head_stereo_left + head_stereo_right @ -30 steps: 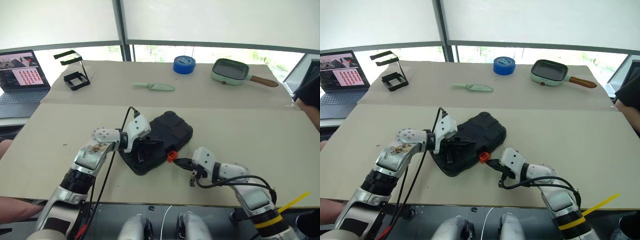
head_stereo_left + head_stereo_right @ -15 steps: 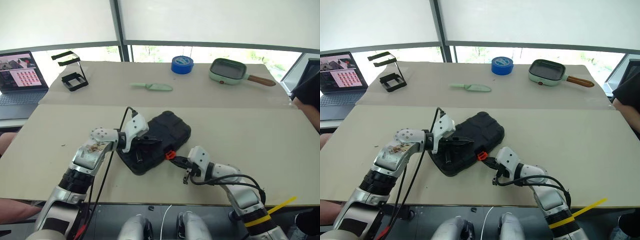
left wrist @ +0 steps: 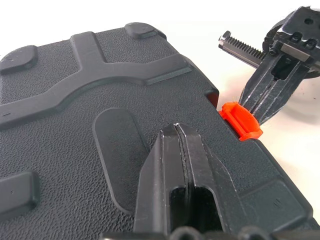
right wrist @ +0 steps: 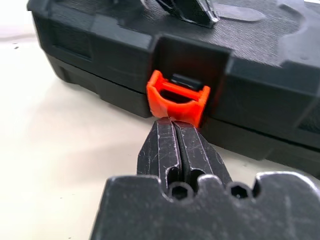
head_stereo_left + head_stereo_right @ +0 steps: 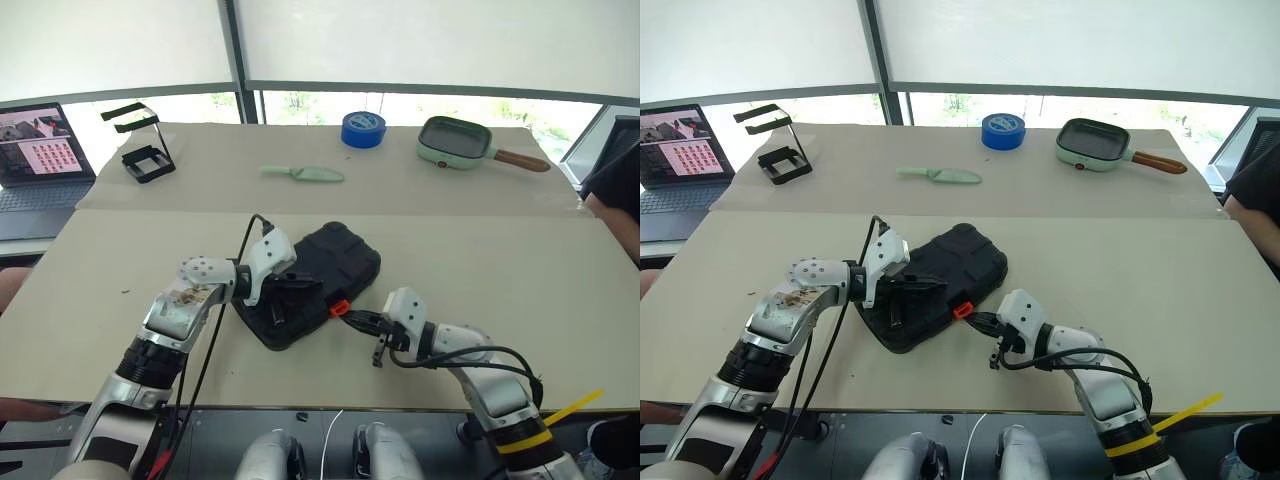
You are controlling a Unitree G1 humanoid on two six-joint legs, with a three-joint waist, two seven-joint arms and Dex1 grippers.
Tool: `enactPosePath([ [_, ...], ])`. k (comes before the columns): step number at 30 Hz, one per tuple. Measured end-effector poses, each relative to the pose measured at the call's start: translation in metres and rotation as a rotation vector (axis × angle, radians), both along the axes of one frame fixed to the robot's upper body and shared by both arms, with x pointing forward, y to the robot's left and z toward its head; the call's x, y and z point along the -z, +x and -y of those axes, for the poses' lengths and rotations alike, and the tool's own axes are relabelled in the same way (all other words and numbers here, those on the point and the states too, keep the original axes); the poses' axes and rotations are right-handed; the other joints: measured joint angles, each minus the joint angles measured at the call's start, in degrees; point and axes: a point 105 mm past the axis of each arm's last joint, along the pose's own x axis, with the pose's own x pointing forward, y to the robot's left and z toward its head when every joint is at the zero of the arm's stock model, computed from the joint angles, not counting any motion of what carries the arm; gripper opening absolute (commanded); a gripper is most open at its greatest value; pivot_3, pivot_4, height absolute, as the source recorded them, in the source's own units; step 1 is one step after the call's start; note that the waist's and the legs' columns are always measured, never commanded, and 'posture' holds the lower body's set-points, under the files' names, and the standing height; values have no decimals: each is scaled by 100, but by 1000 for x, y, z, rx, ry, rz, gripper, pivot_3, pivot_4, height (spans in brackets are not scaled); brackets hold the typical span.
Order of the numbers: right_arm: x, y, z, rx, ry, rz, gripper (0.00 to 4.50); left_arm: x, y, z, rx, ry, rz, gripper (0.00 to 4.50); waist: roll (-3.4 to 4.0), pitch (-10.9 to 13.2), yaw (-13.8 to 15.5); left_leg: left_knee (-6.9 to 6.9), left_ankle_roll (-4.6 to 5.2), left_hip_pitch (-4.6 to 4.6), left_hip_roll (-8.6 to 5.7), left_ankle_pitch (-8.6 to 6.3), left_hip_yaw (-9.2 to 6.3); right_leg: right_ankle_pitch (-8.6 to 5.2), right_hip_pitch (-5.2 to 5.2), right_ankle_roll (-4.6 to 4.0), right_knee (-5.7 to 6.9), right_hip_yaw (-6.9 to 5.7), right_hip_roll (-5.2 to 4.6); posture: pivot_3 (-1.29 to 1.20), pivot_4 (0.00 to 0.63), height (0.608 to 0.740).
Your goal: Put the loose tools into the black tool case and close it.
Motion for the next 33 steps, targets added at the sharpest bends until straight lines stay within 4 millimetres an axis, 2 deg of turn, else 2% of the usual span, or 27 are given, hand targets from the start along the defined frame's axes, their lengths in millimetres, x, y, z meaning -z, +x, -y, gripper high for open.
enactPosePath([
  [4, -13, 0, -6, -21, 23, 35, 0, 1, 0, -4, -13, 0, 0, 15, 0, 0, -46, -7, -2, 6, 2, 1, -2, -1, 0, -2, 0, 0, 1, 0, 150, 740],
  [12, -18, -1, -7, -38, 41, 21, 0, 0, -5, -10, -20, -53, 12, 15, 3, 1, -82, -17, -7, 7, 4, 1, -1, -6, -9, -9, 2, 1, 0, 0, 150, 740],
  [14, -28, -5, -3, -47, 48, 39, 0, -8, -8, -13, -19, -135, 37, 527, 8, 4, -65, -21, -11, -2, 3, 4, -2, -9, -20, -15, 2, 2, -1, 0, 150, 740],
  [15, -32, -6, 3, -38, 51, 43, 589, -12, -9, -15, -27, -202, 50, 765, 9, 6, -45, -20, -20, -16, 3, 9, -4, -9, -28, -17, 1, 0, -3, 0, 150, 740],
  [16, -35, -9, 13, -26, 48, 38, 812, -16, -12, -21, -36, -273, 57, 1121, 3, 10, -26, -17, -46, -46, 3, 25, -5, -8, -52, -18, 1, -1, -4, 0, 150, 740],
  [19, -32, -16, 39, 11, 5, -5, 1900, -22, -17, -48, -63, -303, 94, 2344, -14, 22, 4, -6, -9, -93, 1, 53, -7, 18, -83, -60, -1, -12, -2, 0, 150, 740],
  [22, -27, -23, 73, 88, -51, -24, 2845, -24, -22, -95, -175, -219, 163, 3481, -13, 32, 14, -7, 1, -97, -2, 46, -5, 12, -84, -50, -7, -16, -1, 0, 150, 740],
  [24, -34, -23, 103, 183, -53, -5, 3601, -27, -23, -135, -308, -154, 234, 4280, -14, 49, 40, -6, 10, -98, -3, 30, -4, -15, -83, -5, -13, -16, -2, 0, 150, 740],
  [25, -38, -21, 116, 229, -60, 11, 3896, -28, -23, -151, -368, -130, 252, 4490, -16, 54, 50, -6, 15, -98, -5, 26, -3, -17, -82, -2, -15, -16, -3, 0, 150, 740],
  [27, -45, -17, 136, 280, -78, 67, 4436, -28, -26, -178, -473, -85, 273, 4500, -21, 58, 66, -4, -15, -94, -7, -1, -2, -16, -78, 5, -18, -14, -6, 0, 150, 740],
  [29, -42, -15, 154, 298, -132, 106, 4436, -14, -39, -205, -557, -7, 245, 4500, -21, 59, 70, -5, -9, -91, -9, -8, 1, -19, -76, 11, -21, -15, -8, 0, 150, 740],
  [33, -36, -10, 161, 271, -186, 162, 4436, 19, -61, -224, -600, 106, 185, 4500, -24, 73, 71, -6, -19, -94, -8, -8, 4, -20, -84, 11, -19, -11, -11, 0, 150, 740],
])
